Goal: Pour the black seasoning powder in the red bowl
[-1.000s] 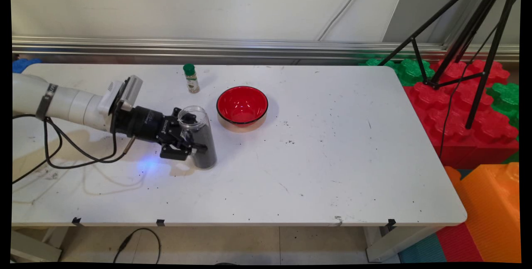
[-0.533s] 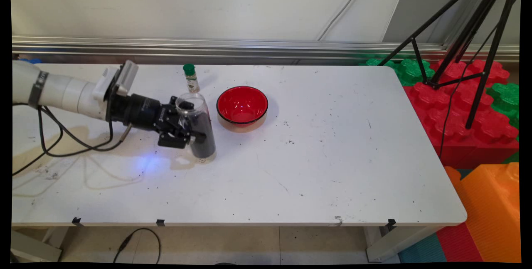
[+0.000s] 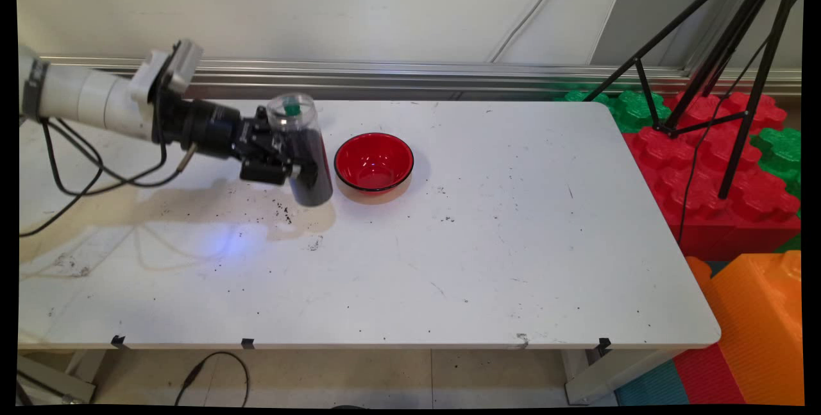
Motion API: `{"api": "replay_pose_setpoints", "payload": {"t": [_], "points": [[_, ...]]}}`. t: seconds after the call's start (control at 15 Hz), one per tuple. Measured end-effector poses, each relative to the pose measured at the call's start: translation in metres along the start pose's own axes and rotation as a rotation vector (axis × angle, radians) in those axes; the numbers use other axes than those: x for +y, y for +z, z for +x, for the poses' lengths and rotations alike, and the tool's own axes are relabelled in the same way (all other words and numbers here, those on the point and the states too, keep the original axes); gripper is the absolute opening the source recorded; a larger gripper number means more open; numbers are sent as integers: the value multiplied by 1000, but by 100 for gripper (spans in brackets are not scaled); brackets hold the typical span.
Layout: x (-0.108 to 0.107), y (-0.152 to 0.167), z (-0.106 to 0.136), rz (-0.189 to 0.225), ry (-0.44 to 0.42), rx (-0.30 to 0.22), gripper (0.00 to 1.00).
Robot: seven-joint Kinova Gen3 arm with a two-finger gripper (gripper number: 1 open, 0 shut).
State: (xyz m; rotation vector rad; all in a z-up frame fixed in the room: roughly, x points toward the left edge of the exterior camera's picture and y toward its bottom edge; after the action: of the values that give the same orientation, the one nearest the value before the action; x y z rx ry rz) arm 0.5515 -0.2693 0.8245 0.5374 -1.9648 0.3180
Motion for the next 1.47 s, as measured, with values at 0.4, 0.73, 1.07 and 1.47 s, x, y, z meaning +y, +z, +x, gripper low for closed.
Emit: {"api": "replay_pose_setpoints", "payload": {"t": [0.4,0.73,1.07,1.47], "points": [[-22,-7,46,42,-5,11,0],[-50,-7,82,85,3,17,0],[-83,-1,106,116,46,17,0],[-125,7,119,148,141,11,0]]}}
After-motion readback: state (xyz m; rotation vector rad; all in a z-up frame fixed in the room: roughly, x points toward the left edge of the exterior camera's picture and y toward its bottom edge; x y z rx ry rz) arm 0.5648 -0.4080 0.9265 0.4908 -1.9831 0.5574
